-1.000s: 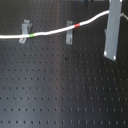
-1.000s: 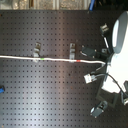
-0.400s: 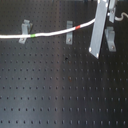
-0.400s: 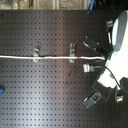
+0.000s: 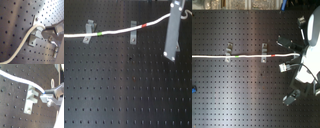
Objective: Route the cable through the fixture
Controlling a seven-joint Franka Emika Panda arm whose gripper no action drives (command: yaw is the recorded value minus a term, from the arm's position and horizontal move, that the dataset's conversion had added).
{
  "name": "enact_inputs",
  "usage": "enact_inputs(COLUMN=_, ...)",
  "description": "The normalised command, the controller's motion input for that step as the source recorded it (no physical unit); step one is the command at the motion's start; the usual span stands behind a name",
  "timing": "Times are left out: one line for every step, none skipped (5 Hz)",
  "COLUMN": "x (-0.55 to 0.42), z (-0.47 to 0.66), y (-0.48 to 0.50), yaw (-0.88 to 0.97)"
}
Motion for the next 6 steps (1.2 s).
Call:
enact_inputs(x=0.0, z=0.0, y=0.0, yaw=-0.05)
enact_inputs(x=-0.087, z=0.08, y=0.142, yaw=0.0)
enact_inputs(x=-0.025, z=0.27, y=0.407, yaw=0.15)
enact_inputs(x=0.012, z=0.36, y=0.144, yaw=0.53)
enact_inputs(x=0.002, z=0.42, y=0.002, yaw=0.91)
enact_inputs(x=0.004, z=0.42, y=0.002, yaw=0.96)
